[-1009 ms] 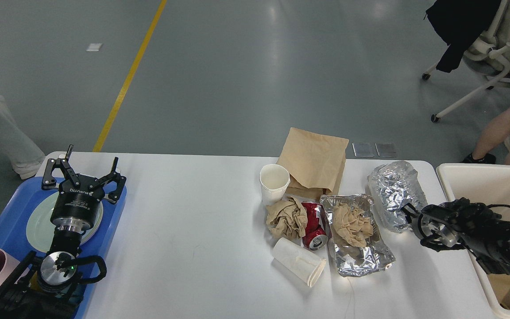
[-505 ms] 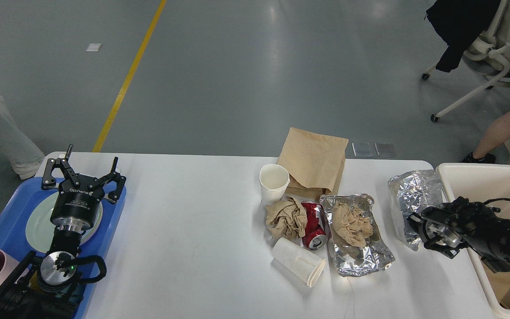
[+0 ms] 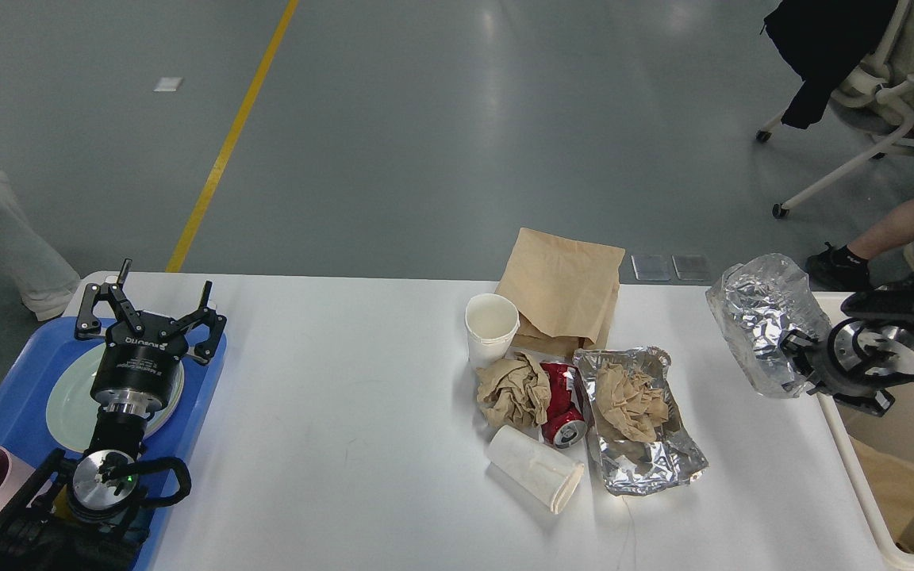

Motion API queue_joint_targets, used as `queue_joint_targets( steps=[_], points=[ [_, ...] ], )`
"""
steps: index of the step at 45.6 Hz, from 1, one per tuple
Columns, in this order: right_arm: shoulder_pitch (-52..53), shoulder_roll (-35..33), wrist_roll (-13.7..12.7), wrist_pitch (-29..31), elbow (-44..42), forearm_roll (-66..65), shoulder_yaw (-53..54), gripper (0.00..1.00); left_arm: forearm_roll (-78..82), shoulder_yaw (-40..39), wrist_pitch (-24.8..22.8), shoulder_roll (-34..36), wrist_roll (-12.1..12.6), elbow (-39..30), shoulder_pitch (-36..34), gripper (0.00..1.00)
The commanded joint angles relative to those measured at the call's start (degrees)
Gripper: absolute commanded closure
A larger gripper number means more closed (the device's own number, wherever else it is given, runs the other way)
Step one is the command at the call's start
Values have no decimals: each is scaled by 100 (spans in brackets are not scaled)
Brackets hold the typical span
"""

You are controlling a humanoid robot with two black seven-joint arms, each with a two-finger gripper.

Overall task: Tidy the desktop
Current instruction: 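Carry the foil ball with the right gripper and drop it in the bin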

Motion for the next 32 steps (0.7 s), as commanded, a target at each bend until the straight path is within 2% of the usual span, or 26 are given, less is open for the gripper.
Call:
queue_joint_targets(
  steps=[1,8,12,15,18,22,24,27,32],
  points=[
    [1433,-172,34,671,1031,8,-1106,100,0,0,0,8,0,0,0,3],
    [2849,-32,104,1691,1989,-19,-2266,100,0,0,0,-1,0,0,0,3],
    [3359,-31,270,2096,2446,-27,-2601,100,0,0,0,-1,0,0,0,3],
    [3667,-40,586,2175,2745,-54,-2794,100,0,0,0,8,0,0,0,3],
    [3817,-32,1121,2123,2895,-220,-3110,100,0,0,0,-1,0,0,0,3],
    [3826,-23,1965,1939,2913,-598,-3383,100,0,0,0,-1,0,0,0,3],
    [3817,-40,2230,1807,2913,-782,-3480,100,0,0,0,-1,0,0,0,3],
    [3817,-67,2389,1683,2913,-941,-3621,100,0,0,0,0,0,0,0,3],
    [3808,-189,2389,1674,2904,-968,-3683,100,0,0,0,-1,0,0,0,3]
  ],
)
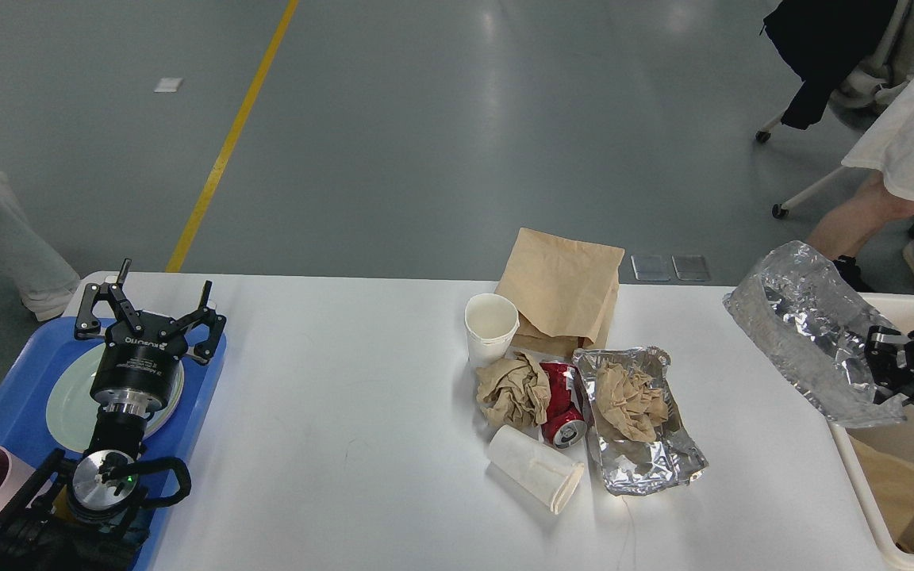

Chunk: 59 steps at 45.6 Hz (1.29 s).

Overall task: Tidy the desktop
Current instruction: 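Carry the foil ball with the right gripper and drop it in the bin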

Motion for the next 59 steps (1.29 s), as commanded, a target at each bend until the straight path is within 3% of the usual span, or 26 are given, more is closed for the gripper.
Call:
queue_joint_targets(
  steps=[1,8,16,27,30,40,47,50,59],
  points=[
    [-18,-164,65,-57,-16,-75,-84,100,0,0,0,-1,0,0,9,3],
    [-553,-709,-32,-241,-463,-216,-102,100,0,0,0,7,0,0,9,3],
    [-2143,-1228,-313,-347,-2088,-198,301,100,0,0,0,7,0,0,9,3],
    [-4814,-1466,-752,-356,-4461,-102,2278,100,0,0,0,7,0,0,9,3],
    [-5623,-1448,-770,-417,-5077,-93,3016,100,0,0,0,-1,0,0,9,3],
    [-7865,-483,-1078,-1278,-6993,-102,4573,100,0,0,0,-1,0,0,9,3],
    [-8771,300,-1130,-1568,-8153,-93,5127,100,0,0,0,7,0,0,9,3],
    [-9157,599,-1297,-1700,-8548,-102,5337,100,0,0,0,7,0,0,9,3],
    [-9360,723,-1376,-2192,-8594,-102,5321,100,0,0,0,7,0,0,9,3]
  ],
)
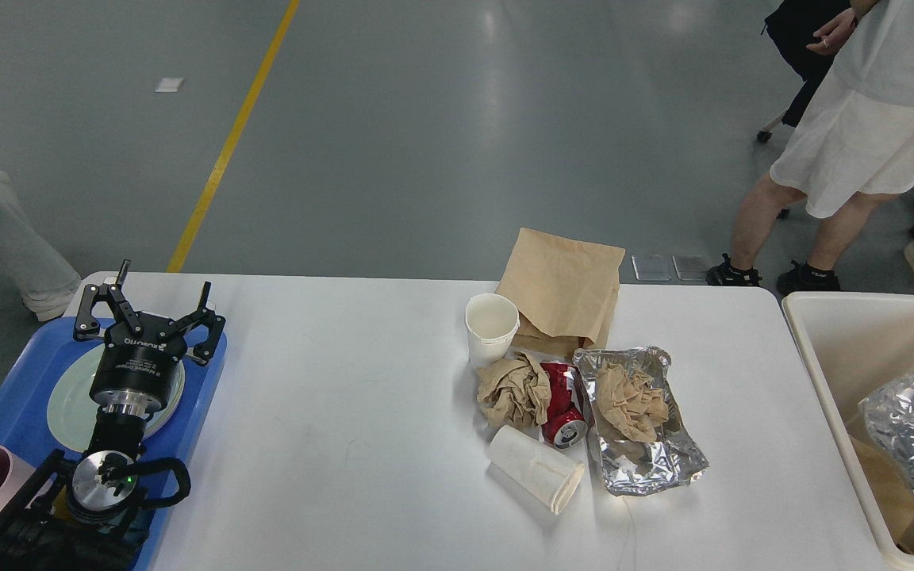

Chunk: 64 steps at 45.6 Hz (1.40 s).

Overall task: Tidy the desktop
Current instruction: 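Carry the foil ball with the right gripper and drop it in the bin, then raise the right gripper and move it to the flat foil sheet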

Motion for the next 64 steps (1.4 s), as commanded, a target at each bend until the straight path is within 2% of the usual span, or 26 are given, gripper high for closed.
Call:
queue_joint_targets(
  steps=[1,19,20,22,26,43,54,60,64],
  points=[
    [-168,117,-55,-318,-24,-1,-2,100,0,0,0,3,0,0,1,3],
    [-396,319,-64,-362,-16,-36,33,100,0,0,0,3,0,0,-8,3],
    [-423,293,-55,-397,-24,-36,33,65,0,0,0,-6,0,0,-8,3],
    [-440,284,-55,-503,-24,-36,33,35,0,0,0,3,0,0,-8,3],
    [-449,275,-55,-731,-7,-36,24,1,0,0,0,3,0,0,-8,3],
    [-178,108,-55,-705,212,-89,42,0,0,0,0,-6,0,0,-8,3],
    [1219,-902,-107,-679,2022,-457,-151,0,0,0,0,3,0,0,-8,3],
    [2396,-1263,-502,-644,3260,-914,-756,0,0,0,0,3,0,0,-8,3],
    [3406,-1263,-679,-486,4140,-941,-1660,0,0,0,0,-6,0,0,1,3]
  ],
)
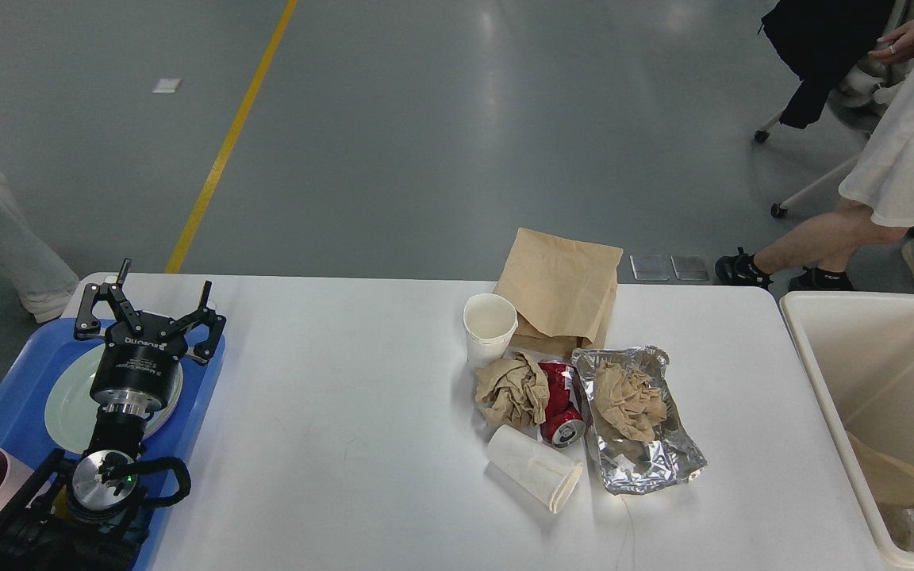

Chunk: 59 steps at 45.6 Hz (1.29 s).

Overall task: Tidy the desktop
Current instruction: 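Raise the right gripper and move it to the flat foil sheet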

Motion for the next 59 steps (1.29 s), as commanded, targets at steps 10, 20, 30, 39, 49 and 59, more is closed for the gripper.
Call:
queue_joint_targets(
  steps=[10,20,30,39,49,59],
  points=[
    [3983,793,-260,1184,2721,-103,-2956,0,0,0,0,2,0,0,0,3],
    [5601,1944,-252,3170,3222,-85,-3107,0,0,0,0,-6,0,0,9,3],
    [7033,2368,-252,3612,4618,-77,-2747,0,0,0,0,2,0,0,9,3],
    [8361,2385,-173,3620,5955,-77,-2211,0,0,0,0,-6,0,0,0,3],
    [8687,2543,363,3497,6237,-85,-2175,0,0,0,0,-6,0,0,9,3],
    [8239,2552,776,3181,6141,-173,-2272,2,0,0,0,2,0,0,0,3]
  ],
)
